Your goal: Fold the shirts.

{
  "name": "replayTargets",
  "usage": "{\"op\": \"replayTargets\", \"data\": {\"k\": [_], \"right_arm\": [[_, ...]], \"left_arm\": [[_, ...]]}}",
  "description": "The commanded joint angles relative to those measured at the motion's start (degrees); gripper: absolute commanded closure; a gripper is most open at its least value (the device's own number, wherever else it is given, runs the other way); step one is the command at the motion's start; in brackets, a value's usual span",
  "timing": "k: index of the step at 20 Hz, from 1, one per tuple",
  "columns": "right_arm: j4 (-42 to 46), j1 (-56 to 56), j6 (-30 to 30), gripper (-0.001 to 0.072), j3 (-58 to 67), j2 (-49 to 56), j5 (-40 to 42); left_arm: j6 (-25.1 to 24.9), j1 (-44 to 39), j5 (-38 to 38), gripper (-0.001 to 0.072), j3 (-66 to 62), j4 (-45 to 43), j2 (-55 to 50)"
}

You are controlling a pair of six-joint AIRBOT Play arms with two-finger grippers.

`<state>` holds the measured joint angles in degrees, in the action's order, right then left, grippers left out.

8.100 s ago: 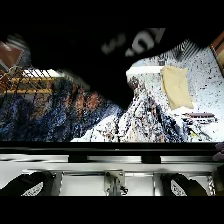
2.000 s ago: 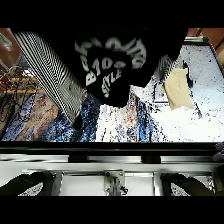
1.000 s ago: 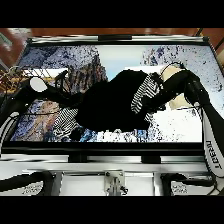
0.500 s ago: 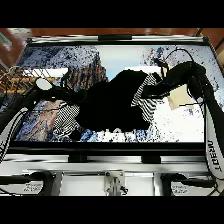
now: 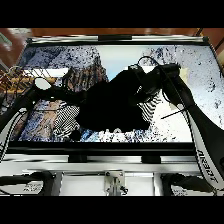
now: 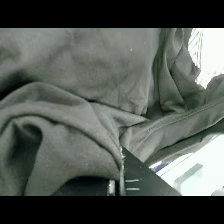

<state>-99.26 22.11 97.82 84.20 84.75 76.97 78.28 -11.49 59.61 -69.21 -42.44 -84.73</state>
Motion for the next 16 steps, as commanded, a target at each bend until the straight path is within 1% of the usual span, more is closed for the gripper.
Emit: {"op": "replayTargets", "data": {"k": [1,5,7,9,10,11,12,13,14,15,16], "right_arm": [[0.2,1.2,-0.5,0.0089,0.0,1.4,0.1],[2.0,1.2,1.3,0.0089,0.0,5.0,5.0],[5.0,1.2,1.4,0.0089,0.1,5.4,5.0],[6.9,1.2,0.6,0.0092,0.1,5.4,3.1],[7.1,1.2,-0.5,0.013,0.1,5.5,2.0],[7.0,1.2,-1.4,0.0246,0.0,5.7,1.4],[6.8,1.2,-1.7,0.0382,0.0,6.0,1.2],[6.8,1.2,-1.7,0.0568,0.1,6.3,1.2],[6.8,1.2,-1.6,0.0627,0.1,6.3,1.2],[6.8,1.2,-1.4,0.0627,0.1,5.8,1.7],[6.7,1.2,-0.7,0.0627,0.1,4.6,2.4]], "left_arm": [[-0.7,0.0,0.9,0.0654,-0.1,0.0,0.2],[-0.7,0.0,0.9,0.0654,-0.1,0.0,0.4],[-0.7,0.0,0.9,0.0654,-0.1,0.0,0.4],[-0.7,0.0,0.9,0.0654,-0.1,0.0,0.4],[-0.7,0.0,0.9,0.0654,-0.1,0.0,0.4],[-0.7,0.0,0.9,0.0654,-0.1,0.0,0.4],[-0.7,0.0,0.9,0.0653,-0.1,0.0,0.4],[-0.7,0.0,0.9,0.0653,-0.1,0.0,0.4],[-0.7,0.0,1.0,0.0654,-0.1,0.0,0.4],[-0.9,0.1,2.0,0.0654,-0.2,0.0,0.5],[-2.5,0.5,4.1,0.0654,-0.7,-0.2,0.6]]}}
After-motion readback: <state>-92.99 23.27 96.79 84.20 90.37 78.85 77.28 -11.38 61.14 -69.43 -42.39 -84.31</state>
